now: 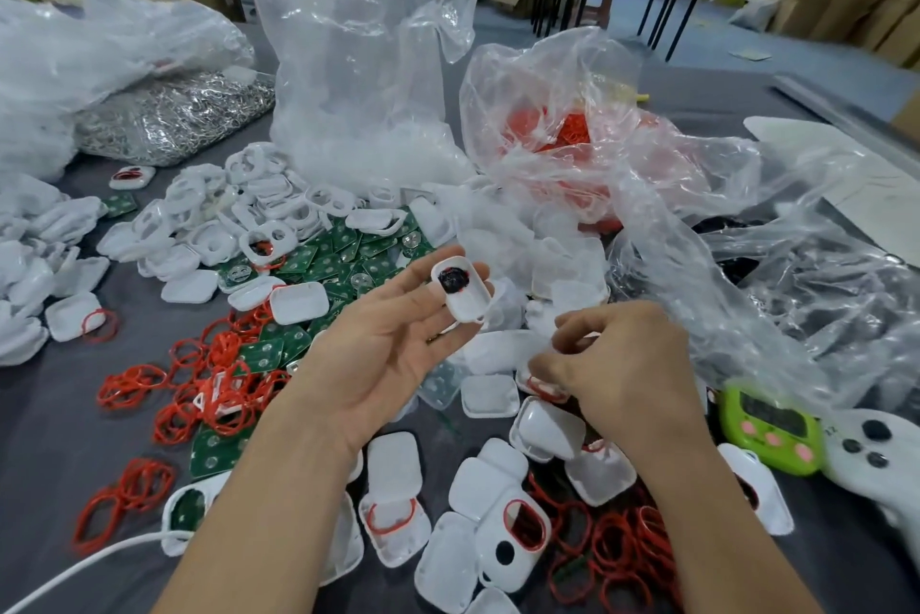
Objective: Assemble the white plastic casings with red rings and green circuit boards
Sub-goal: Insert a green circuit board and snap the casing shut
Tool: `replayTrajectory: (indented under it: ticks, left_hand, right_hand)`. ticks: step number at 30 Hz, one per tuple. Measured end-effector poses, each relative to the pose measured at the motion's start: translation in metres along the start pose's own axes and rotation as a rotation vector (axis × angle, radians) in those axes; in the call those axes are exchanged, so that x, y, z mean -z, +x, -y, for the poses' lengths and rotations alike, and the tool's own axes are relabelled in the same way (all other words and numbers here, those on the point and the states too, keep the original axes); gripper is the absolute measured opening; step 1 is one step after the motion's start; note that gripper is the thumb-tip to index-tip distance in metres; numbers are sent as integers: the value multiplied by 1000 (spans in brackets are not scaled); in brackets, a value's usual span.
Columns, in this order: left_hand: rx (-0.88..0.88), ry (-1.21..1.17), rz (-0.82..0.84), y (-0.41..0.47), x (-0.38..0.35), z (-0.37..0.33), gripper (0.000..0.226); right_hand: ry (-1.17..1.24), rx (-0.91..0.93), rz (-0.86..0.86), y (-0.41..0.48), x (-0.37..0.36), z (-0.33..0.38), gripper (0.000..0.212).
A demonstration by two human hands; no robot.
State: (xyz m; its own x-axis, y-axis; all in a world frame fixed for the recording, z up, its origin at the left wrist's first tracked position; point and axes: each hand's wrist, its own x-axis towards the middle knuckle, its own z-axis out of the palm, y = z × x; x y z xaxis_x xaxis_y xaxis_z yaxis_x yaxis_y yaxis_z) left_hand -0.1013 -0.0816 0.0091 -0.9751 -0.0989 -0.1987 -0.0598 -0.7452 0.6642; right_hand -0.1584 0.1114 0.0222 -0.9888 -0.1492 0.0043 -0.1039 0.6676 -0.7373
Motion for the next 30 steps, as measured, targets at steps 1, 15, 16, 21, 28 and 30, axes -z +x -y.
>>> replayTrajectory:
  ticks: [1, 15, 16, 21, 28, 30]
  left_hand:
    - [-2, -1, -2, 0, 0, 0, 44]
    - [9, 29, 24, 1, 2, 3, 45]
    - [12, 36, 25, 1, 2, 3, 46]
    - [27, 69, 43, 3, 1, 6, 46]
    - [51, 58, 92, 1, -5, 10, 37]
    - [54, 56, 106, 0, -5, 10, 35]
  right_hand:
    - [-29, 9, -38, 0, 2, 0, 29]
    - [695, -46, 4, 8, 5, -4, 18]
    - [748, -51, 18, 7, 6, -3, 15]
    - [811, 22, 83, 4, 4, 1, 15]
    - [761, 170, 105, -3, -1, 7, 15]
    - [750, 209, 77, -5, -4, 9, 16]
